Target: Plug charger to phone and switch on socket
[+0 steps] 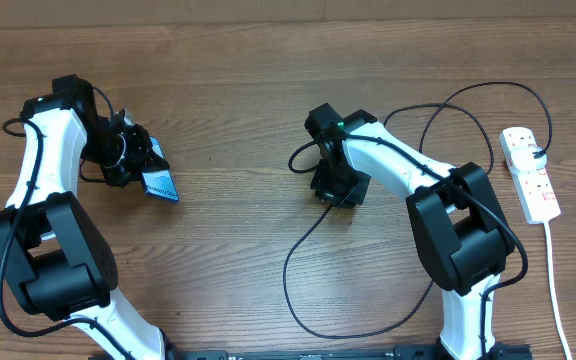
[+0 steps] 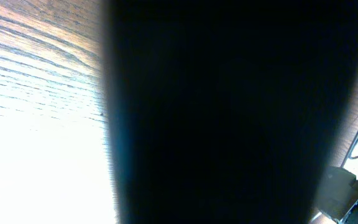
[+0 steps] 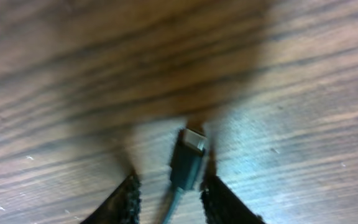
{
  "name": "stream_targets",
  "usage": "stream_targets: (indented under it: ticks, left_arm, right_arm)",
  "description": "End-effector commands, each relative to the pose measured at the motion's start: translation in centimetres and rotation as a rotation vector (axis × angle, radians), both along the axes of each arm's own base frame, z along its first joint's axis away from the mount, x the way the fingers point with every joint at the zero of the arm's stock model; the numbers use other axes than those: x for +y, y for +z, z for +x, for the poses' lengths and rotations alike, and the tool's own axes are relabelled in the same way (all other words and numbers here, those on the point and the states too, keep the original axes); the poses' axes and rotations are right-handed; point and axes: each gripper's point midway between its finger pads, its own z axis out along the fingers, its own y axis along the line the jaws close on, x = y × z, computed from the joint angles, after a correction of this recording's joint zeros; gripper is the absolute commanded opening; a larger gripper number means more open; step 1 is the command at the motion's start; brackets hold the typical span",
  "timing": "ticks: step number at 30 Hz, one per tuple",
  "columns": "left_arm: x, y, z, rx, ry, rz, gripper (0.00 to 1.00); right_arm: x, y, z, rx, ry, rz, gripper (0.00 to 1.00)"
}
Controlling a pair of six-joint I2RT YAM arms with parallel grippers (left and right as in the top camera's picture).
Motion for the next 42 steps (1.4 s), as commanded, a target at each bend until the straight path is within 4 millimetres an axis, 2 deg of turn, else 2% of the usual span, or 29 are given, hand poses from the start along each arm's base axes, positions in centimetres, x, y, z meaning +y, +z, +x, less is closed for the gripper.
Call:
stream_targets:
  ticks: [1, 7, 10, 14, 16, 24, 29, 32, 34, 36, 38, 42]
  left_arm:
    - [0.0, 0.8, 0.2, -0.02, 0.016, -0.008, 0.04]
    - [0.0, 0.8, 0.2, -0.02, 0.016, -0.008, 0.04]
    - [0.0, 0.8, 0.2, -0.02, 0.016, -0.008, 0.04]
    - [0.0, 0.8, 0.2, -0.019, 0.016, -0.008, 0.04]
    - [0.0, 0.8, 0.2, -0.019, 0.016, -0.008, 0.04]
    - [-0.6, 1.1, 0.3, -0.033, 0.006, -0.043, 0.04]
    - [-1.4, 1.6, 0.3, -0.048, -0.008, -0.097, 0.04]
    - [-3.7, 3.4, 1.2, -0.154, -0.076, -0.256, 0.04]
    - [-5.5, 5.6, 1.8, -0.266, -0.139, -0.397, 0.04]
    - [-7.0, 8.0, 2.3, -0.387, -0.19, -0.538, 0.04]
    - [-7.9, 10.2, 2.6, -0.477, -0.211, -0.651, 0.04]
    - [-8.7, 13.0, 2.8, -0.575, -0.212, -0.799, 0.04]
  right_arm:
    - [-0.9, -0.1, 0.3, -0.031, -0.017, -0.046, 0.29]
    - [-1.2, -0.1, -0.2, -0.01, -0.015, -0.058, 0.24]
    - [-1.2, -0.1, -0.3, -0.009, -0.016, -0.059, 0.15]
    - [-1.3, -0.1, -0.4, -0.005, -0.015, -0.061, 0.11]
    - [-1.3, -0.1, -0.4, -0.005, -0.014, -0.061, 0.04]
    - [-0.8, -0.1, -0.2, -0.009, 0.037, -0.031, 0.04]
    - [1.7, 0.6, -0.4, 0.018, 0.202, 0.148, 0.04]
    - [5.0, 2.4, -0.4, -0.008, 0.411, 0.393, 0.04]
    - [7.5, 4.9, -0.8, -0.056, 0.555, 0.597, 0.04]
    - [9.1, 7.6, -1.3, -0.106, 0.64, 0.752, 0.04]
    - [10.4, 10.3, -1.9, -0.157, 0.716, 0.883, 0.04]
    - [12.1, 14.9, -3.5, -0.232, 0.823, 1.099, 0.04]
